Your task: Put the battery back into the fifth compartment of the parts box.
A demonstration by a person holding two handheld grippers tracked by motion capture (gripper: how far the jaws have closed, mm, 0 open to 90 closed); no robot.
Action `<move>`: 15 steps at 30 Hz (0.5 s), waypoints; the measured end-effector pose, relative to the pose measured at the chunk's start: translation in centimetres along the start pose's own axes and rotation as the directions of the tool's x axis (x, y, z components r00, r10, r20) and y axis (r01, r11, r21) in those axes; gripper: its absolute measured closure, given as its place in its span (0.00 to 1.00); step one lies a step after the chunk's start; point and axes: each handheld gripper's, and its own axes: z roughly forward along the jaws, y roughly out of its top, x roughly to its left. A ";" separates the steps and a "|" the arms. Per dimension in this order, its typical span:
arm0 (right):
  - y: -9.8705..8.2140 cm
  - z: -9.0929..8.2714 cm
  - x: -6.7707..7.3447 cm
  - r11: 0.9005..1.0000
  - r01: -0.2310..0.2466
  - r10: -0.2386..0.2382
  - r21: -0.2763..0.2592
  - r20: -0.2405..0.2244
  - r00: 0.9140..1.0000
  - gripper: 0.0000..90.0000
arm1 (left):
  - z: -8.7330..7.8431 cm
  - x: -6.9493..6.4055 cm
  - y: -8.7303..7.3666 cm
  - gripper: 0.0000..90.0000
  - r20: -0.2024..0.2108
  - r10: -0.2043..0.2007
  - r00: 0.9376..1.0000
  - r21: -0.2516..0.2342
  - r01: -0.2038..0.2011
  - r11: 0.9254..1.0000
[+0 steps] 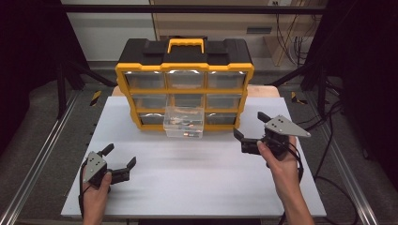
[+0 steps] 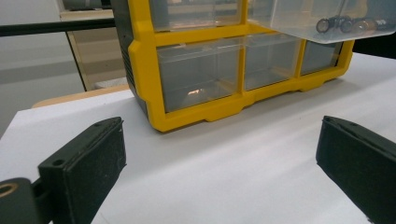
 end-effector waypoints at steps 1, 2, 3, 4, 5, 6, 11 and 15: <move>-0.3 -0.2 -0.1 1.000 0.001 -0.001 -0.007 -0.002 1.000 0.05 | -0.1 0.1 0.0 0.02 -0.004 -0.007 1.000 -0.003 0.007 1.000; -0.6 -0.4 -0.1 1.000 0.007 -0.007 -0.011 -0.003 1.000 0.05 | -0.2 0.2 0.0 0.02 -0.008 -0.012 1.000 -0.007 0.012 1.000; -0.9 -0.5 -0.1 1.000 0.011 -0.011 -0.015 0.000 1.000 0.05 | -0.4 0.3 0.0 0.02 -0.011 -0.016 1.000 -0.011 0.015 1.000; -1.3 -0.7 -0.2 1.000 0.007 -0.006 -0.014 0.002 1.000 0.05 | -0.5 0.4 0.1 0.02 -0.014 -0.019 1.000 -0.017 0.019 1.000; -1.7 -0.8 -0.2 1.000 0.005 -0.005 -0.016 0.001 1.000 0.05 | -0.6 0.5 0.1 0.02 -0.015 -0.021 1.000 -0.021 0.020 1.000; -1.9 -0.9 -0.3 1.000 0.004 -0.004 -0.015 0.003 1.000 0.05 | -0.7 0.6 0.1 0.02 -0.015 -0.024 1.000 -0.025 0.023 0.999; -3.5 -1.6 -0.7 0.998 -0.029 0.029 -0.047 0.015 0.999 0.05 | -1.0 1.1 0.2 0.02 -0.009 -0.053 0.999 -0.045 0.053 0.998; -4.9 -1.8 -0.8 0.999 -0.016 0.017 -0.045 0.033 0.999 0.05 | -1.3 1.3 0.3 0.02 0.002 -0.054 0.999 -0.054 0.054 0.997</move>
